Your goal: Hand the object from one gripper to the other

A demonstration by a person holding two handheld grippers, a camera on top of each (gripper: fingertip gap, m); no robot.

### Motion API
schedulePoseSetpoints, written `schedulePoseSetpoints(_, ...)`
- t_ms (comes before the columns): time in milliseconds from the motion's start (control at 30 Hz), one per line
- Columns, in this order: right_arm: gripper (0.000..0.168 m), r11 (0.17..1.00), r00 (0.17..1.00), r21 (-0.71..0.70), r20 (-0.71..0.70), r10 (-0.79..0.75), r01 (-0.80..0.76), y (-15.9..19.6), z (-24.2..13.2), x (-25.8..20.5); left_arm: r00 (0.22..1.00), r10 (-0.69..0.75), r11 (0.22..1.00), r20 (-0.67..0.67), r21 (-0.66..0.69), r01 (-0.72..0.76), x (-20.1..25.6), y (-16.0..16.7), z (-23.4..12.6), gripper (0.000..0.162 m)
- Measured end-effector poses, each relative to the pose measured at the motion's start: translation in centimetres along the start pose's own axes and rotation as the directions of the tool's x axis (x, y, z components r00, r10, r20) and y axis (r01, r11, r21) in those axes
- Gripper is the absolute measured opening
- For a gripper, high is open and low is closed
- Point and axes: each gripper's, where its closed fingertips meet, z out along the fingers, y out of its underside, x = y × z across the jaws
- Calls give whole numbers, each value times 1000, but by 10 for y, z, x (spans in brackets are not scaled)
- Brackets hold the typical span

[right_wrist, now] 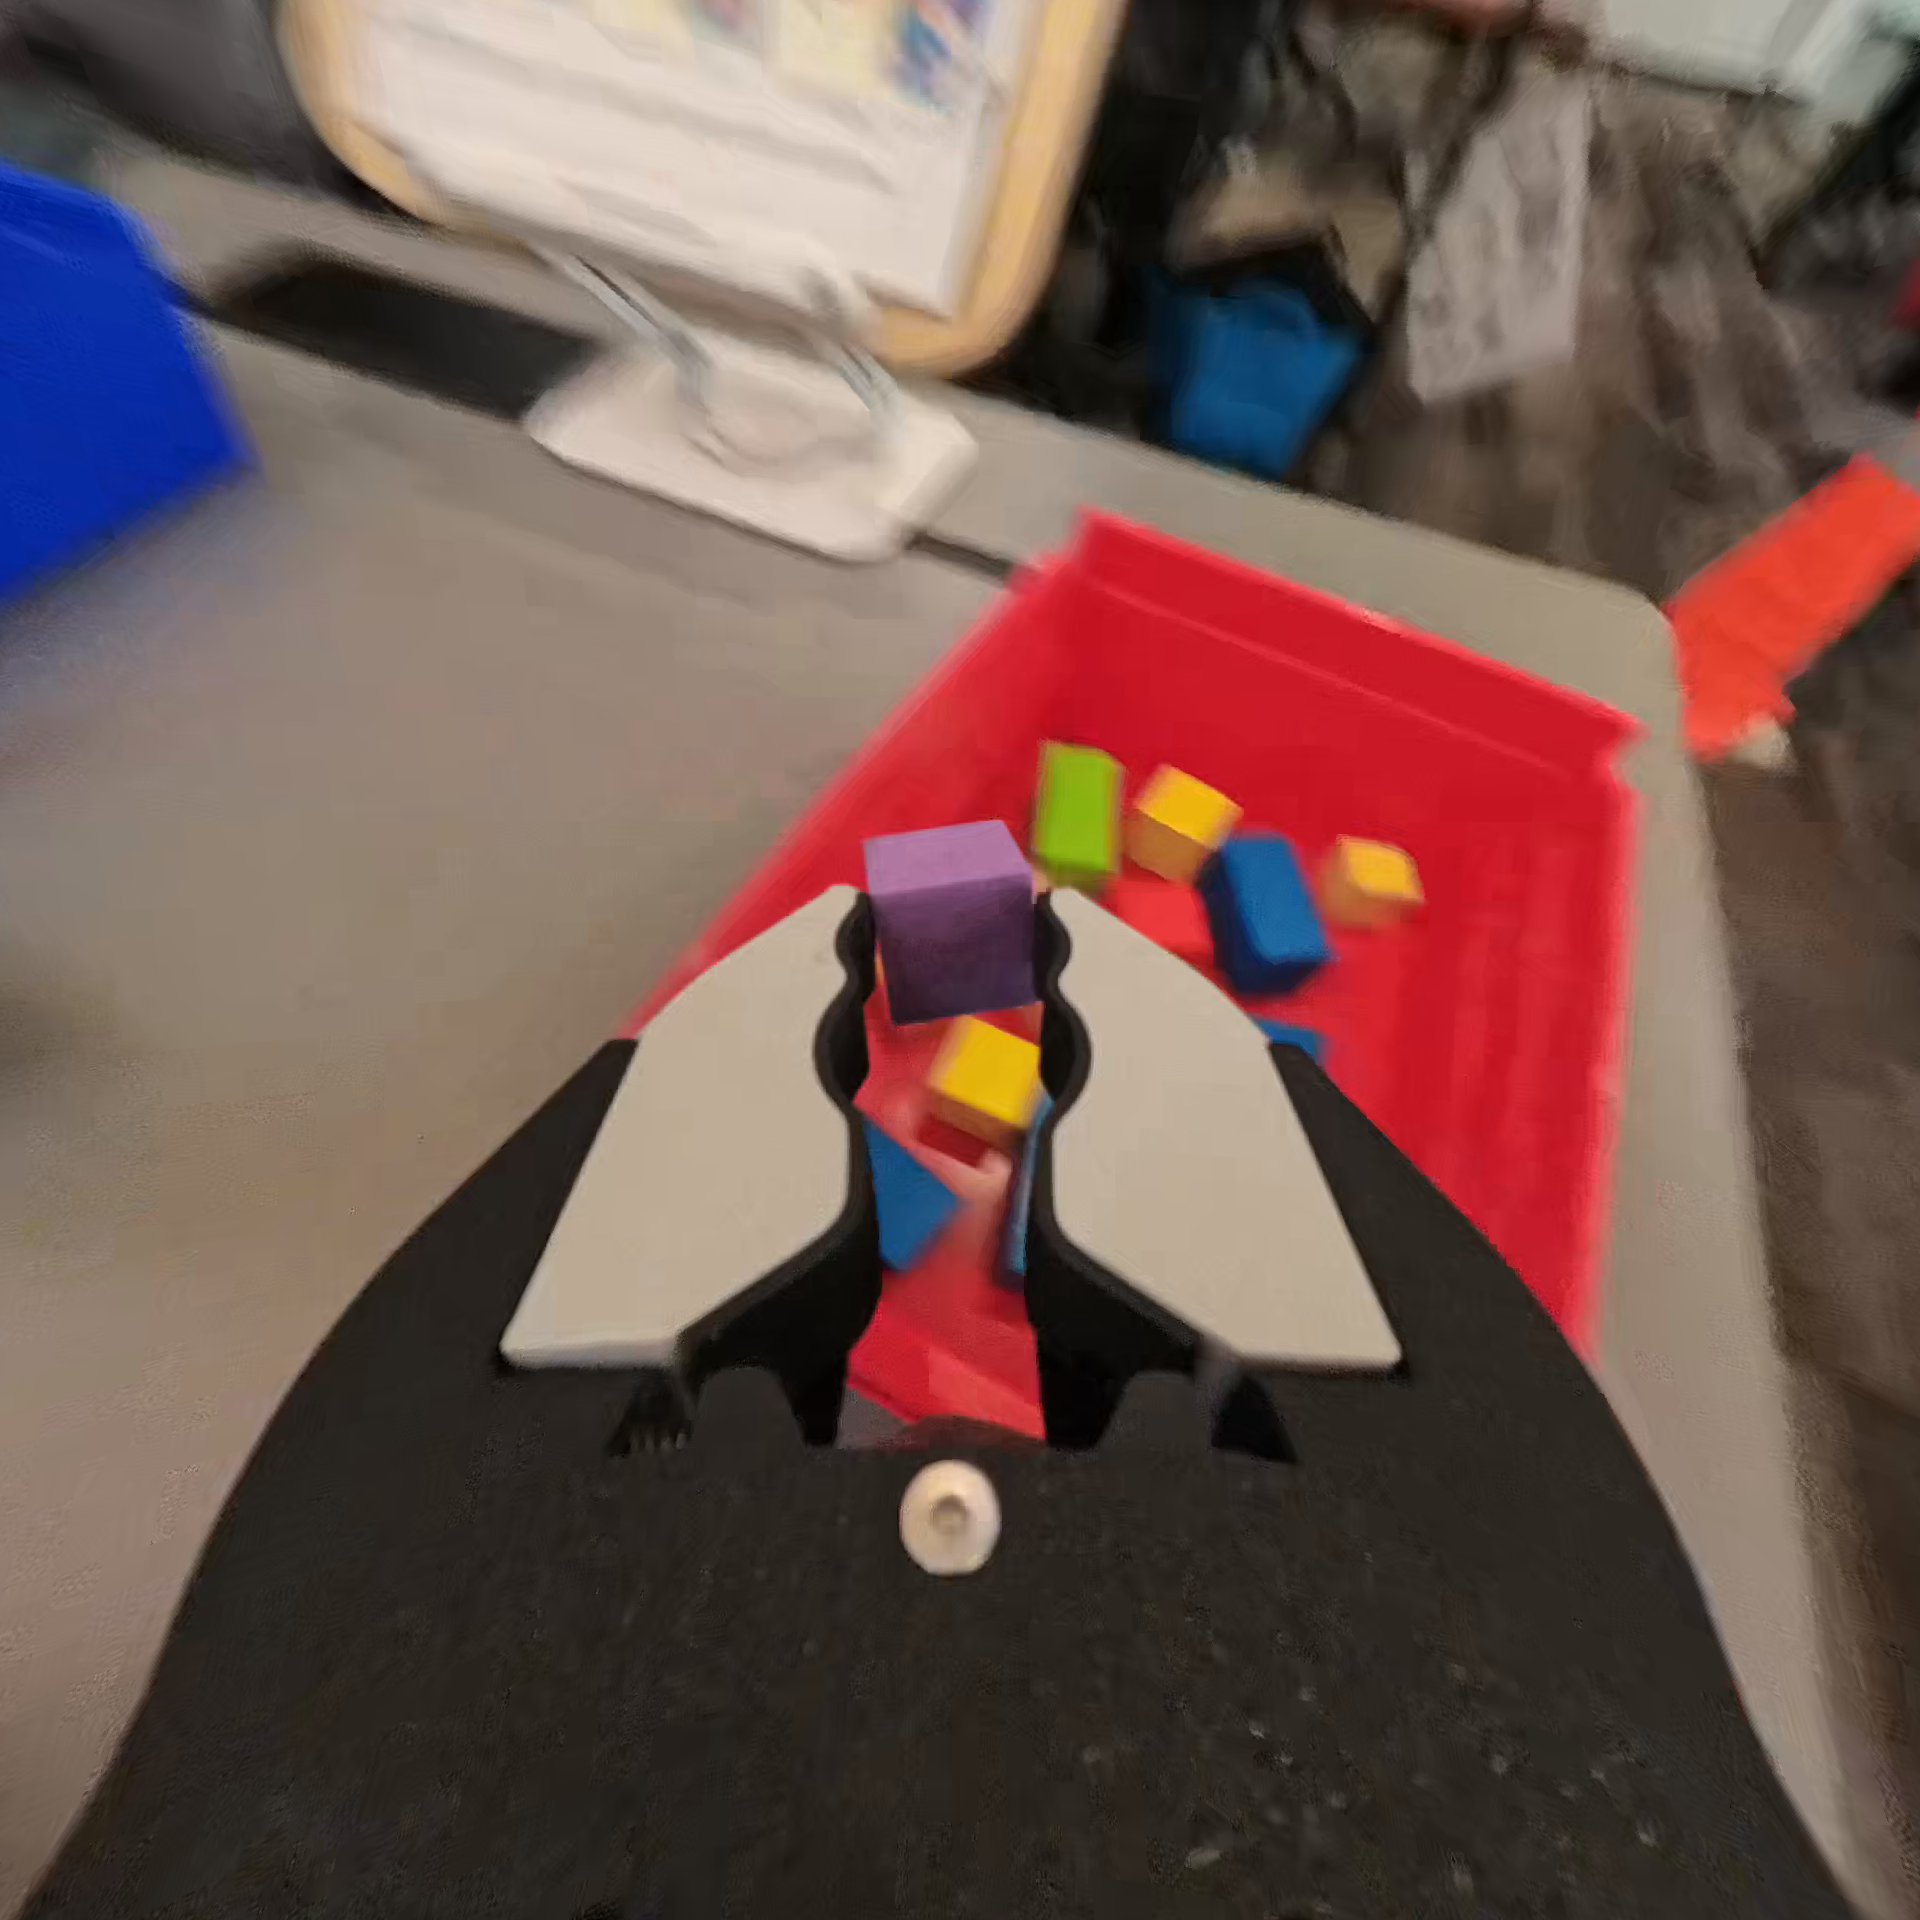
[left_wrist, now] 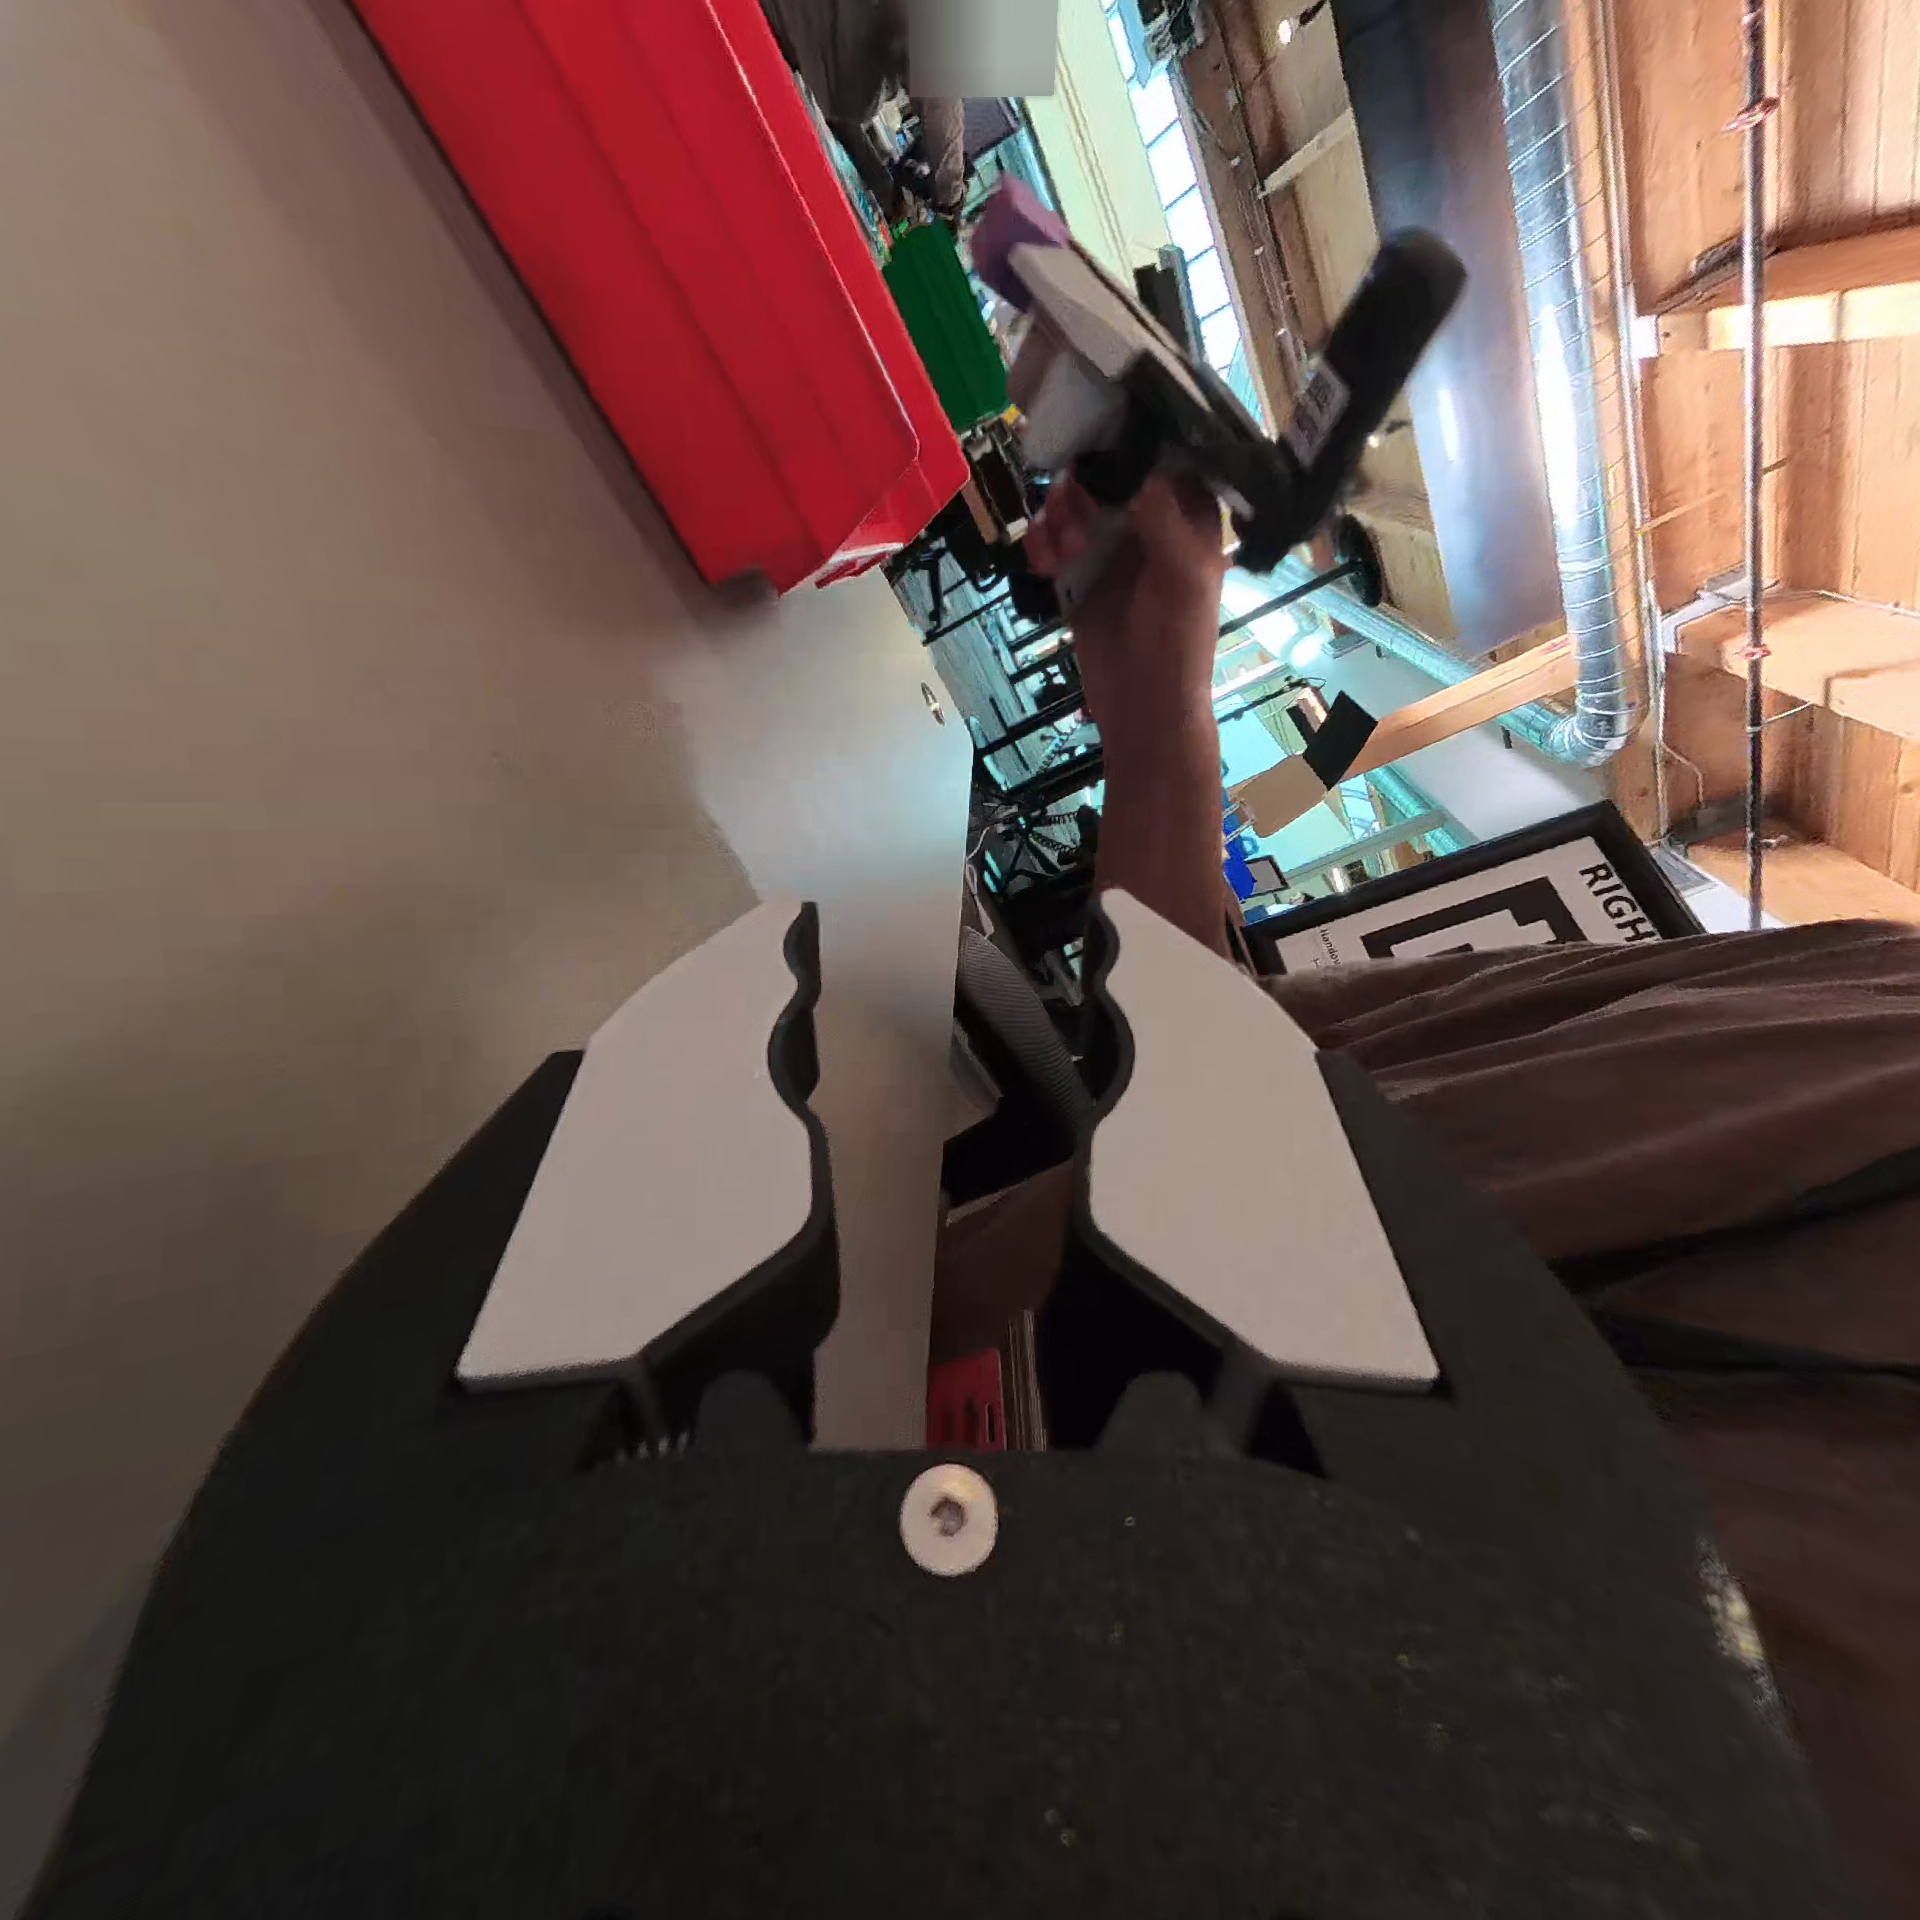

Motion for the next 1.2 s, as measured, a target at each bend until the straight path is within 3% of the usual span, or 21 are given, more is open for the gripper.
schedulePoseSetpoints(67, 29, 982, 997, -187, -76, -12, -3, 16, 15, 43, 999, -20, 1000, -40, 7, 20, 2, 4, 1, 46)
schedulePoseSetpoints(167, 29, 882, 991, -472, -119, -68, 4, 44, 44, 87, 995, -48, 999, -92, -26, 46, 8, 12, 2, 47)
schedulePoseSetpoints(400, 29, 616, 982, -788, -110, -155, 9, 82, 95, 126, 999, 22, 998, -38, -52, -24, 8, 18, -5, 45)
schedulePoseSetpoints(500, 29, 537, 979, -844, -112, -173, -2, 95, 104, 129, 998, 4, 1000, -65, -27, -6, 12, 15, -10, 44)
schedulePoseSetpoints(633, 28, 514, 980, -857, -117, -162, -18, 99, 114, 131, 999, 15, 999, -39, -32, -16, 8, 16, -12, 44)
schedulePoseSetpoints(767, 28, 544, 985, -838, -127, -119, -42, 96, 121, 133, 998, 5, 999, -56, -36, -7, 11, 17, -10, 44)
schedulePoseSetpoints(867, 28, 631, 985, -774, -144, -95, -52, 89, 131, 137, 998, -2, 999, -67, -47, -1, 12, 19, -8, 44)
schedulePoseSetpoints(933, 28, 598, 990, -795, -139, -16, -101, 101, 131, 132, 998, -2, 998, -65, -57, -2, 12, 21, -6, 44)
schedulePoseSetpoints(1200, 29, 592, 986, -801, -157, -62, -91, 110, 132, 134, 997, -10, 998, -72, -60, 6, 12, 22, -4, 44)
